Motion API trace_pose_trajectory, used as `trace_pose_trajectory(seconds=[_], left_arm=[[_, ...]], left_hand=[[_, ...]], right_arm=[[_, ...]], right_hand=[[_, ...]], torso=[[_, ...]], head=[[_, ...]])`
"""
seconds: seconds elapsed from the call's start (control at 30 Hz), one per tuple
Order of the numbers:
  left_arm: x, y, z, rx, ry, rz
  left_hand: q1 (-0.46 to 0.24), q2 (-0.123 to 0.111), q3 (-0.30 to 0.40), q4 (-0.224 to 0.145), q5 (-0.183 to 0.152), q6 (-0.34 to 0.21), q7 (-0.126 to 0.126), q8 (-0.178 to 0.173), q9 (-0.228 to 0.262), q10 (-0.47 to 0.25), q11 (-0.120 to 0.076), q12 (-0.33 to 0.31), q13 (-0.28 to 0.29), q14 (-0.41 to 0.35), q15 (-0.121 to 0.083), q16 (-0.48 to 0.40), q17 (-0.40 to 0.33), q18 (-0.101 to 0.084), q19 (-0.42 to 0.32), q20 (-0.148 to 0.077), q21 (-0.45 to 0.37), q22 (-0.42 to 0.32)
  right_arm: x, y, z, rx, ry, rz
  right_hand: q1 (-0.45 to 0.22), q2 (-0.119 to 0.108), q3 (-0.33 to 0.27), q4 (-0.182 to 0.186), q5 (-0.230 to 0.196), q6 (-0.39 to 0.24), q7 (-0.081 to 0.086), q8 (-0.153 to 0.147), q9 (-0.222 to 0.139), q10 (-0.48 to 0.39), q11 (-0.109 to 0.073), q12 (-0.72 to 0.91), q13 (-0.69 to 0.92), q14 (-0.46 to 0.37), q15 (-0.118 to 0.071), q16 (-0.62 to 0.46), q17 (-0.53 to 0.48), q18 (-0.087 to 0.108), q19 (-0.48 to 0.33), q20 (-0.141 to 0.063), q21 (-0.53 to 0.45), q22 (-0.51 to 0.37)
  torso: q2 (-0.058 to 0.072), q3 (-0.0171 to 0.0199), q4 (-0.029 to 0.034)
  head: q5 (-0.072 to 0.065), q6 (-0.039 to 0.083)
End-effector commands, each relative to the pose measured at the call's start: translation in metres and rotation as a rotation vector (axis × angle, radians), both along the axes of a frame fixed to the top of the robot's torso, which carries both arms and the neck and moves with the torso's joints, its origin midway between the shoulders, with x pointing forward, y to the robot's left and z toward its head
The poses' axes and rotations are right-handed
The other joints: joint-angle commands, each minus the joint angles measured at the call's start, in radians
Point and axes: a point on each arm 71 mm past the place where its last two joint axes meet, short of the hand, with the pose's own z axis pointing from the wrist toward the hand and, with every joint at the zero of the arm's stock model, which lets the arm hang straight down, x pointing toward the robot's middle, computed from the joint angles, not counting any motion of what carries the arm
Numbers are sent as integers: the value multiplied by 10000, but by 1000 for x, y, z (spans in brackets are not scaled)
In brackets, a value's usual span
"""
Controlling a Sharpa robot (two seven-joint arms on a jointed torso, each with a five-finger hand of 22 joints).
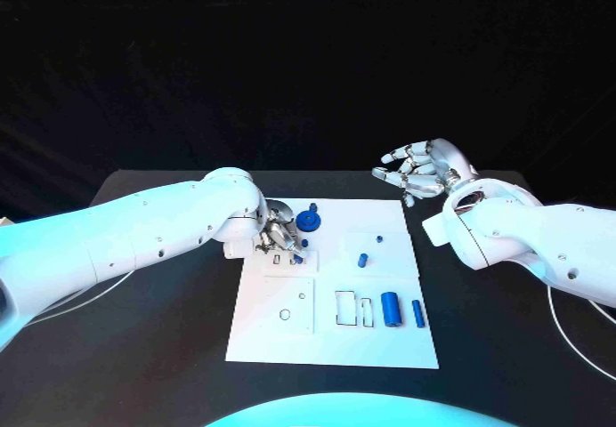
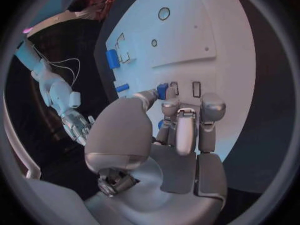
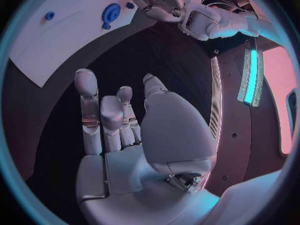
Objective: Assemble the parts on the task board
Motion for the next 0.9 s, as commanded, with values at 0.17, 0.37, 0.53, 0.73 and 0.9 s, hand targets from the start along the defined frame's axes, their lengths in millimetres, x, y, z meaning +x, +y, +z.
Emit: trace_pose_trajectory(seconds=[0.17, 0.37, 0.53, 0.73, 0.9], left_arm=[[-1, 2, -1, -855, 437, 673], [-3, 6, -1, -1070, 600, 840], [-6, 11, 1, -1108, 521, 930], [-8, 15, 4, -721, -245, 790], [-9, 16, 7, -360, -1130, 652]], left_hand=[[-466, -332, 2566, -1517, 24, -140, -15, 373, 890, 124, 3, -58, 42, 383, -35, 39, 741, -189, -18, -42, 129, 72], [-867, -516, 3305, -2007, 75, -88, -26, 454, 1069, 232, 1, -8, 138, 419, -55, 64, 819, -191, 3, -53, 184, 121], [-1158, -689, 3821, -2404, 190, 15, -37, 488, 1172, 320, -20, -9, 160, 474, -77, 105, 941, -176, -31, -71, 187, 72], [-1378, -866, 4122, -2664, 417, 202, -95, 505, 1227, 564, -81, 74, 314, 595, -133, 211, 1226, -207, 119, -119, 293, 240], [-1501, -961, 4273, -2772, 581, 327, -136, 493, 1244, 704, -123, 97, 377, 644, -173, 247, 1335, -243, 271, -158, 392, 415]], right_arm=[[1, 0, 0, -30, -53, 85], [1, -1, -1, -54, -6, 78], [1, -1, -2, -69, 19, 79], [1, -2, -2, -81, 34, 81], [1, -2, -3, -84, 38, 91]], right_hand=[[133, -25, 110, 4, 226, -81, 20, 77, -21, -71, 5, -62, -77, 15, -14, -115, -5, 163, 46, 2, -143, -94], [151, -40, 149, 3, 438, -93, 19, 94, -29, -86, 2, -71, -131, 32, -16, -174, 1, 166, 82, -3, -225, -165], [165, -59, 210, 2, 672, -106, 17, 115, -39, -105, -1, -83, -199, 53, -21, -232, 23, 166, 126, -8, -308, -237], [157, -64, 221, 6, 716, -112, 18, 118, -42, -115, 0, -93, -219, 55, -21, -251, 21, 169, 129, -9, -347, -265], [157, -64, 221, 6, 716, -112, 18, 118, -42, -115, 0, -93, -219, 55, -21, -251, 21, 169, 129, -9, -347, -265]], torso=[[-4, 0, 15], [-2, -4, 21], [2, 5, 29], [7, 8, 41], [6, 5, 28]], head=[[7, -12], [9, -7], [31, -13], [66, -47], [97, -66]])
